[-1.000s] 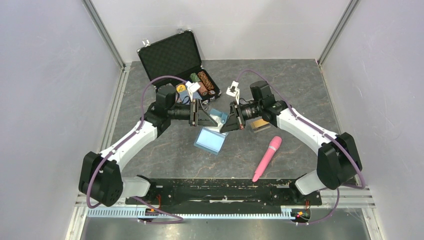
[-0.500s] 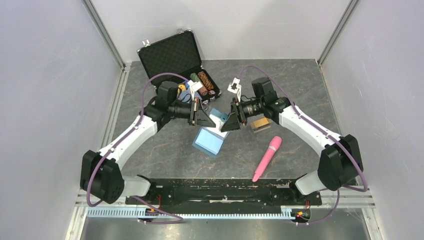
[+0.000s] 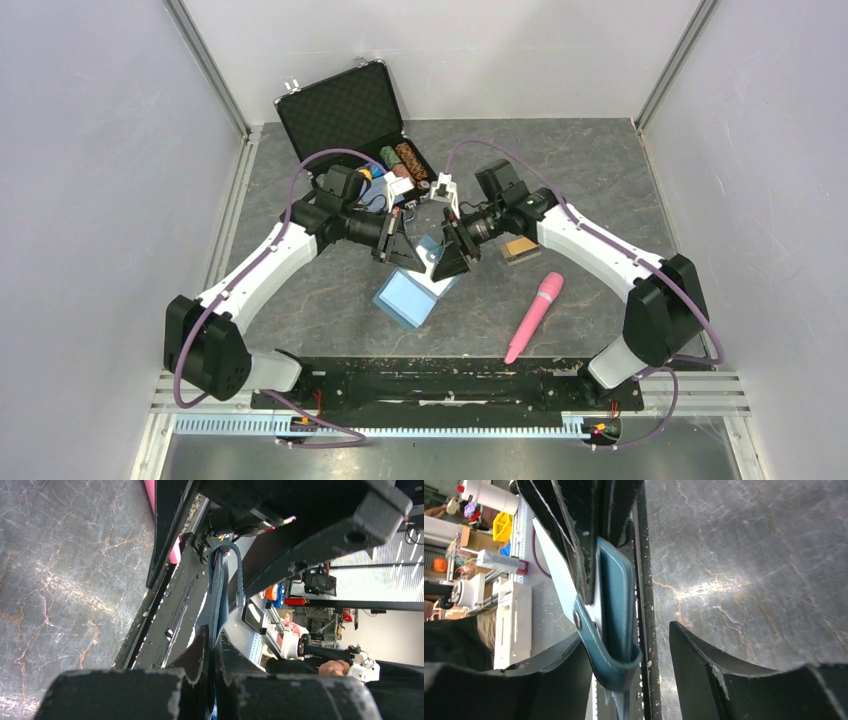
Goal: Put the credit cards into the card holder
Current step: Open the card holder, then place the card holder at the center of the board.
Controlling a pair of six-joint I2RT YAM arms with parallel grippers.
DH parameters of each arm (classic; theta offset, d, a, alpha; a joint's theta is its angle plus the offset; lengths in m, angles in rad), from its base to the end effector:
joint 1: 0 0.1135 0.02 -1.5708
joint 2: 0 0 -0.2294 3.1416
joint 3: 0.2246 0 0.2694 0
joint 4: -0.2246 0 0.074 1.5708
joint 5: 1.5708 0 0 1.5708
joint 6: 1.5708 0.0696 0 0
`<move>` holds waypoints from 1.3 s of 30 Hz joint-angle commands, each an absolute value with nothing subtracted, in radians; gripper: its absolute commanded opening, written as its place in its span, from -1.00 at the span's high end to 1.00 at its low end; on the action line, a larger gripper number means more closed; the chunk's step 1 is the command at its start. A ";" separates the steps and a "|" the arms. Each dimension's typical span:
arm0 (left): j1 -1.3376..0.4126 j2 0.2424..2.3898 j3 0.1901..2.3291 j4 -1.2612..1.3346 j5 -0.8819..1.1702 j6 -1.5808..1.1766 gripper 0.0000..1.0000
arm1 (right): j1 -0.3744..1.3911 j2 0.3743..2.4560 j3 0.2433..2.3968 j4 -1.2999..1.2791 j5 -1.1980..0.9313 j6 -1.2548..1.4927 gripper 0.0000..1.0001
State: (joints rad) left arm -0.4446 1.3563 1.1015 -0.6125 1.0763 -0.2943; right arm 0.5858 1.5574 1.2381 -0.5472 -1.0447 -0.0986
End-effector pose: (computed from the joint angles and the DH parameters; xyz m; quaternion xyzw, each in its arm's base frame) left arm 0.2532 -0.1885 0.2479 0.2366 0.7905 -0.5555 0.1021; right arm 0.2631 0.2468 0.2344 -0.4351 0.7086 0.5266 0.1771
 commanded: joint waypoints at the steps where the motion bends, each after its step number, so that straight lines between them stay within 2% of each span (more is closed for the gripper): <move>1: -0.454 1.355 1.140 -0.639 1.123 -0.239 0.95 | 0.613 1.578 1.295 -0.547 -1.074 -0.125 -0.07; 3: -0.454 1.353 1.138 -0.638 1.117 -0.236 0.95 | 0.614 1.584 1.291 -0.540 -1.062 -0.119 0.20; 5: -0.454 1.347 1.137 -0.639 1.100 -0.231 0.88 | 0.613 1.591 1.281 -0.524 -1.088 -0.107 0.60; 6: -0.455 1.347 1.135 -0.639 1.088 -0.229 0.80 | 0.614 1.591 1.271 -0.503 -1.103 -0.089 0.90; 7: -0.454 1.343 1.137 -0.640 1.076 -0.226 0.76 | 0.615 1.589 1.260 -0.483 -1.113 -0.074 1.00; 8: -0.454 1.340 1.138 -0.639 1.054 -0.224 0.72 | 0.615 1.582 1.249 -0.465 -1.108 -0.060 1.00; 11: -0.453 1.311 1.145 -0.638 0.929 -0.219 0.30 | 0.616 1.565 1.227 -0.435 -1.081 -0.037 1.00; 13: -0.453 1.275 1.144 -0.621 0.784 -0.240 -0.13 | 0.617 1.562 1.212 -0.410 -1.062 -0.006 1.00; 16: -0.453 1.186 1.106 -0.531 0.618 -0.307 -0.59 | 0.616 1.556 1.165 -0.333 -1.001 0.091 1.00; 20: -0.453 1.081 1.028 -0.415 0.455 -0.398 -0.87 | 0.615 1.557 1.090 -0.225 -0.902 0.224 1.00; 23: -0.451 1.045 0.984 -0.376 0.408 -0.434 -0.99 | 0.614 1.548 1.014 -0.135 -0.820 0.335 1.00; 29: -0.452 1.076 0.947 -0.332 0.506 -0.468 -1.00 | 0.579 1.468 0.720 0.127 -0.664 0.635 1.00; 39: -0.451 1.141 0.968 -0.341 0.528 -0.483 -1.00 | 0.546 1.304 0.385 0.256 -0.458 0.852 1.00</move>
